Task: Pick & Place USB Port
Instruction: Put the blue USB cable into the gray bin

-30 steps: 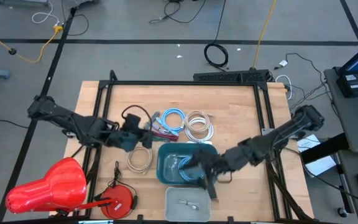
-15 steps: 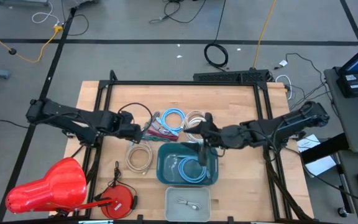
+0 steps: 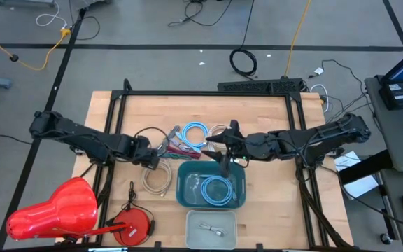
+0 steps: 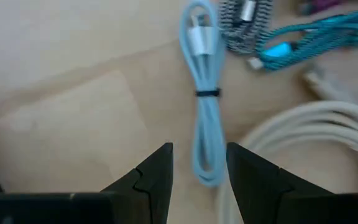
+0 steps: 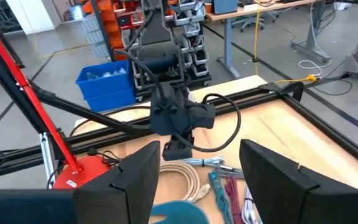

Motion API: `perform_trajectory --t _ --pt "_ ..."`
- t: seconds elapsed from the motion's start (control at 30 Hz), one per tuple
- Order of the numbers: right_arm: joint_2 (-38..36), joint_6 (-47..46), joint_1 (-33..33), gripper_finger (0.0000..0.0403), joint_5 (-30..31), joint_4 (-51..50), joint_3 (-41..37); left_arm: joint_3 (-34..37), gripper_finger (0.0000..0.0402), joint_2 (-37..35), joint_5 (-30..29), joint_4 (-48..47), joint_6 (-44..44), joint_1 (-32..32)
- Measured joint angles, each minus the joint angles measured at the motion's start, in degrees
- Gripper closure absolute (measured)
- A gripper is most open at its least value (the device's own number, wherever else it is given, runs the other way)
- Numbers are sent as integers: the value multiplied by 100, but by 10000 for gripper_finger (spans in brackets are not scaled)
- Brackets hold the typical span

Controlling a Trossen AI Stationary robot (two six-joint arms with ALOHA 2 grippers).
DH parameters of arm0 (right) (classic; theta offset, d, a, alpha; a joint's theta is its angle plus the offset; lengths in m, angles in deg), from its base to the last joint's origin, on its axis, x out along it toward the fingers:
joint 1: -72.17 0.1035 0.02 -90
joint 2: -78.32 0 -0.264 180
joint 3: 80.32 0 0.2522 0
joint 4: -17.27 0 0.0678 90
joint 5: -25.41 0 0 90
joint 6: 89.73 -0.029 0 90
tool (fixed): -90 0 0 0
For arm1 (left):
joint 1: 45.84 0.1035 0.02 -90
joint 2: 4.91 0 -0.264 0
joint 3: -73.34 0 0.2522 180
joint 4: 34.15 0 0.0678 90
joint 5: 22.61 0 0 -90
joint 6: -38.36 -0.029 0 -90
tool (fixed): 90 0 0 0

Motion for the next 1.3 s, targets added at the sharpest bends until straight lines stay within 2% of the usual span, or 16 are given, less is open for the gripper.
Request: perform_trajectory --t 0.1,0.3,0.7,0.8,0.97,1.13,1.3 --pt "0 -64 23 192 -27 -7 0 60 250 2 5 53 -97 50" --pt "2 -290 25 193 -128 -107 -2 148 250 0 10 759 -238 48" --pt "2 -459 137 195 -128 -123 -4 493 252 87 156 946 -48 103" --pt "2 -531 139 195 -128 -117 -4 595 277 87 227 939 3 114" --pt "2 -569 141 197 -128 -110 -4 718 379 76 221 994 -24 116" --pt "2 -818 141 197 -128 -112 -4 596 385 9 240 805 -83 117" --pt "125 -1303 139 199 -129 94 -7 27 387 -500 -73 588 -136 68"
